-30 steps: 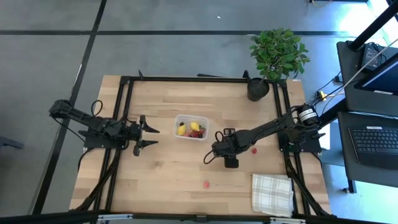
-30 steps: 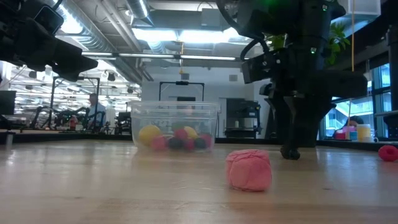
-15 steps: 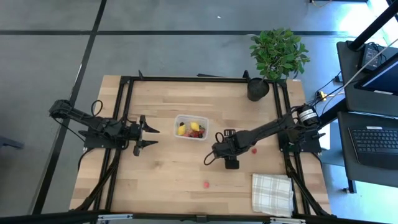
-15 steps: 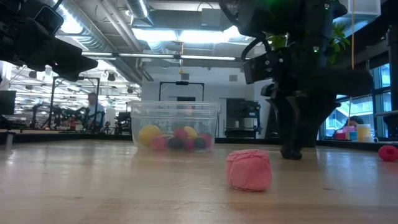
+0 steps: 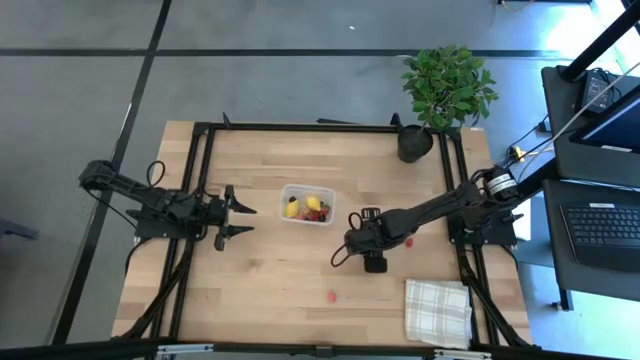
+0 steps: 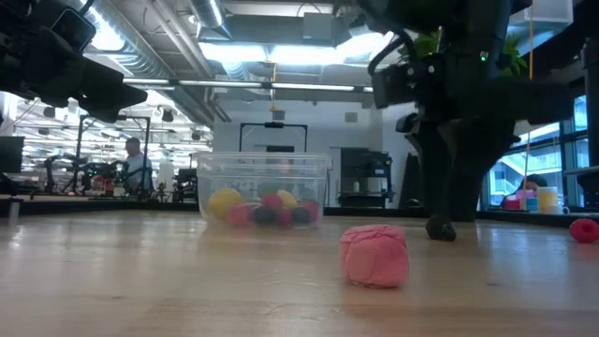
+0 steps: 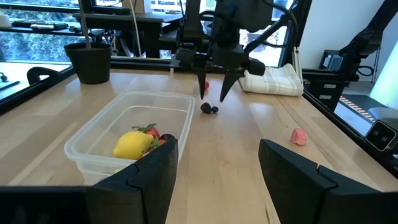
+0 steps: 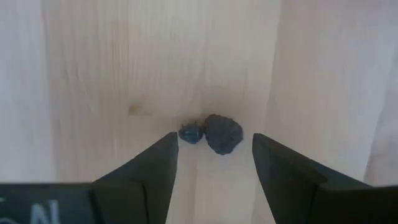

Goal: Pick and placing Produce into tupperware
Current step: Put the blackberry into the transparent bin

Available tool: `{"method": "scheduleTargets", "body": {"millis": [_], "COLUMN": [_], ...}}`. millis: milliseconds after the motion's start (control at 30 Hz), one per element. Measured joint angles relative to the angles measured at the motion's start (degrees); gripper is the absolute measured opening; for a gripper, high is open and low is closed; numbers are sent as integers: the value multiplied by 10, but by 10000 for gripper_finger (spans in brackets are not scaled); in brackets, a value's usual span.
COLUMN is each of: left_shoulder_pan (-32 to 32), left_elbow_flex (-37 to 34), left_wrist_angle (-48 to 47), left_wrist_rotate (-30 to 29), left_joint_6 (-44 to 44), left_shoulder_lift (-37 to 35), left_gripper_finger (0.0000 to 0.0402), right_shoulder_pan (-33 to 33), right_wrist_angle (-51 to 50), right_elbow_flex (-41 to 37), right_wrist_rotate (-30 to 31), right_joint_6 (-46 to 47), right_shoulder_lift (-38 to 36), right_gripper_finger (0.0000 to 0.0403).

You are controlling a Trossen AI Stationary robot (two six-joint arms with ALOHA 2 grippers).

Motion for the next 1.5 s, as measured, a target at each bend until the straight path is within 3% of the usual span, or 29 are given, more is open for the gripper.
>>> {"method": "scheduleTargets", "body": {"millis": [233,867,1500], "left_shoulder_pan": [0,0,0], "left_elbow_flex": [0,0,0], "left_wrist_angle": [0,0,0], "left_wrist_rotate": [0,0,0], "left_joint_6": [0,0,0], "left_shoulder_lift": [0,0,0], "left_gripper_finger": [218,218,218], "right_shoulder_pan": [-2,-2,-6], "right_wrist_angle": [-9,-30,-7], "right_elbow_flex": [0,0,0], "right_wrist_rotate": [20,26,19], "right_joint_6": [-11,-243,-382], "right_shoulder_lift": [-19,-15,-15], "right_gripper_finger": [209,209,209]}}
